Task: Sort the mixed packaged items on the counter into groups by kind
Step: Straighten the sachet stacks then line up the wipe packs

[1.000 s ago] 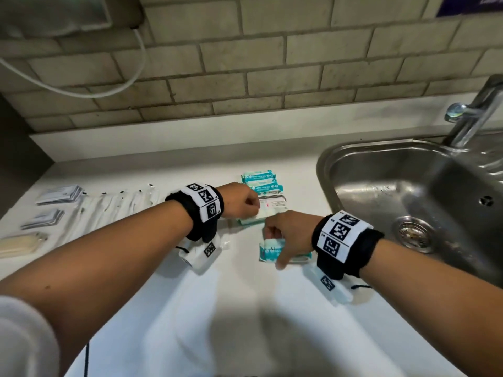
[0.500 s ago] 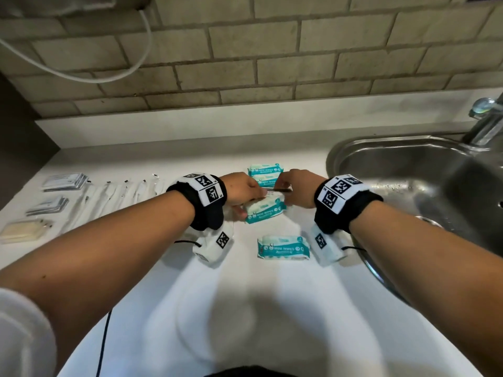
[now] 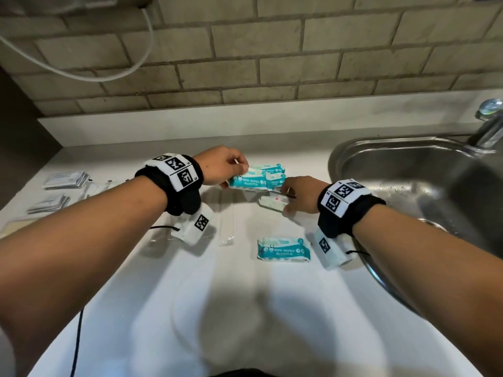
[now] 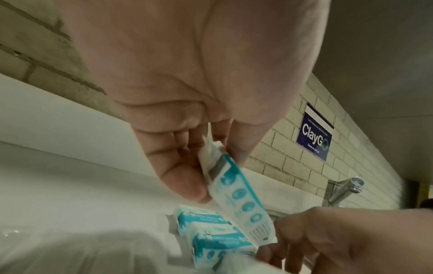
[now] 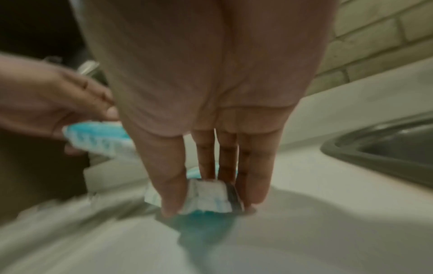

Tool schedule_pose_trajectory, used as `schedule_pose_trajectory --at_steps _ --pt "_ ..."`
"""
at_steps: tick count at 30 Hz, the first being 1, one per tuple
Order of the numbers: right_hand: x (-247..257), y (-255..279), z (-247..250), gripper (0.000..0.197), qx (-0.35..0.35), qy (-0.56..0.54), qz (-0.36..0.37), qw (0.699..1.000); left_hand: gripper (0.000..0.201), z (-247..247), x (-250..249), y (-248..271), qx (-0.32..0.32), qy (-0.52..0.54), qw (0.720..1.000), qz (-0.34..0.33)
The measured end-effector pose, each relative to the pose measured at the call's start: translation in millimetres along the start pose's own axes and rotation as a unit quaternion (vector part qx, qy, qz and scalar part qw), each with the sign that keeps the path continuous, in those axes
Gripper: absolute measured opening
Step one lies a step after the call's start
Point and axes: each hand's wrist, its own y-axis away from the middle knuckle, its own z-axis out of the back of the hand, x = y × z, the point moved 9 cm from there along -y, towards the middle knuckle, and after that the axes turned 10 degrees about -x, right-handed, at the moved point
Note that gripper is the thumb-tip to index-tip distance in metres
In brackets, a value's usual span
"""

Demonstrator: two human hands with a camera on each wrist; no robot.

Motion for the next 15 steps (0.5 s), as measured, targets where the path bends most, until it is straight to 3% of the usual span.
schedule_pose_trajectory --at_steps 3,9,15 --pt "-6 0 2 0.031 0.02 -0.091 -0.04 0.995 0.012 1 3 0 -0.003 -0.019 1.0 -0.009" --pt "-25 1 6 0.013 -0.006 -0.217 -0.133 0.967 0.013 11 5 -2 -0.052 -0.033 0.998 -0.009" --pt "-22 0 0 0.03 -0.002 -0.269 -0.164 0.949 0.013 5 -4 0 -0.029 0.034 0.999 -0.001"
